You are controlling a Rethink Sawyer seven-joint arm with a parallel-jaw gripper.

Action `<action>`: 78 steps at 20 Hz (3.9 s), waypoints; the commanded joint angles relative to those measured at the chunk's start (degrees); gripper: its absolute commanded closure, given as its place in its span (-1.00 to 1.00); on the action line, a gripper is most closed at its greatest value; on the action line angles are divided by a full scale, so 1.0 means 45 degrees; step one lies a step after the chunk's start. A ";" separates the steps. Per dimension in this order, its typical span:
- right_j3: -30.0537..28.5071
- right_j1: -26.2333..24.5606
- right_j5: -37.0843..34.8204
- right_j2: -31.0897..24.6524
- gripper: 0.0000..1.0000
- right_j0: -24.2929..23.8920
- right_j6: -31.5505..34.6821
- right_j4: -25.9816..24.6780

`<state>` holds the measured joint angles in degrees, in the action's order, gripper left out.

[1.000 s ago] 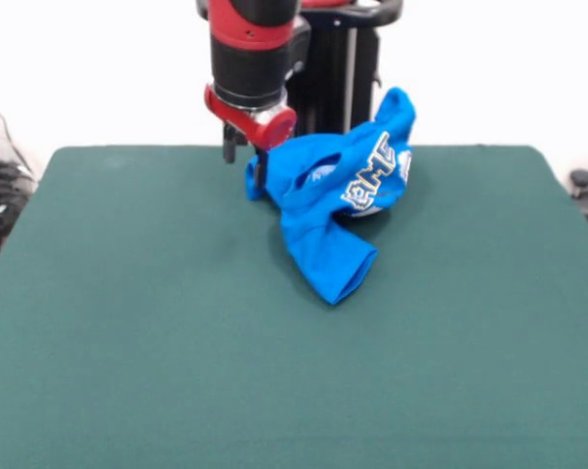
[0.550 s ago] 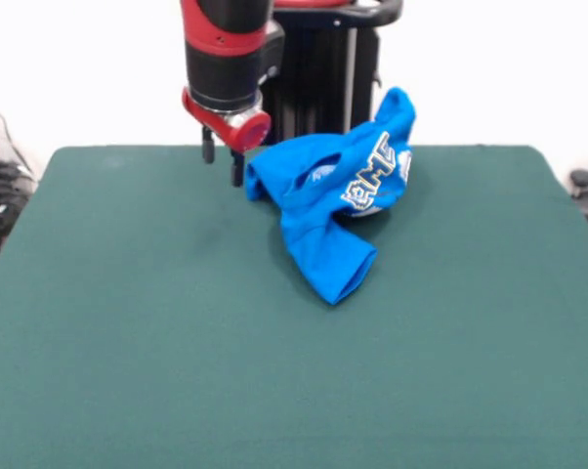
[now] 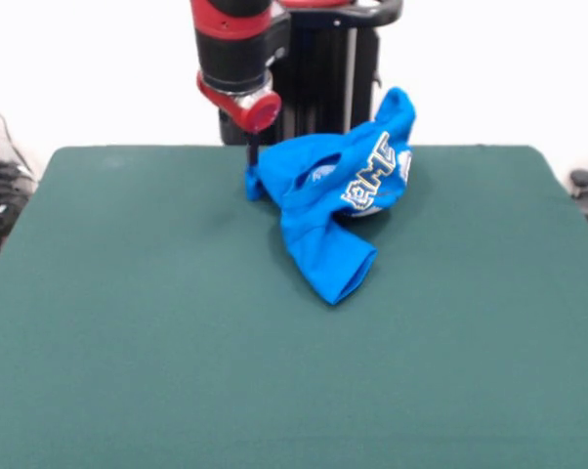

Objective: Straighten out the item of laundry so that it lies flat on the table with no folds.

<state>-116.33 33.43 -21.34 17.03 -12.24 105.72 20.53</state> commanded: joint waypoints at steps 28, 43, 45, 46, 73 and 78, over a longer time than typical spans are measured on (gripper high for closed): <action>-0.1089 -0.0578 0.2284 -0.3102 -1.00 0.0218 0.2361 0.0182; -0.1156 0.0287 0.1136 -0.2130 -1.00 0.1450 0.3043 0.0553; -0.1216 0.0403 0.1040 -0.2098 -1.00 0.1486 0.3051 0.0554; -0.1273 0.0432 0.1061 -0.2169 -1.00 0.1427 0.3020 0.0552; -0.0949 -0.2324 0.4800 -0.3001 -1.00 0.0975 0.3484 0.0589; -0.0759 -0.2795 0.5239 -0.2680 -1.00 0.1179 0.3366 0.0606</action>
<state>-120.36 25.40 -1.63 8.96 -8.93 105.72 20.51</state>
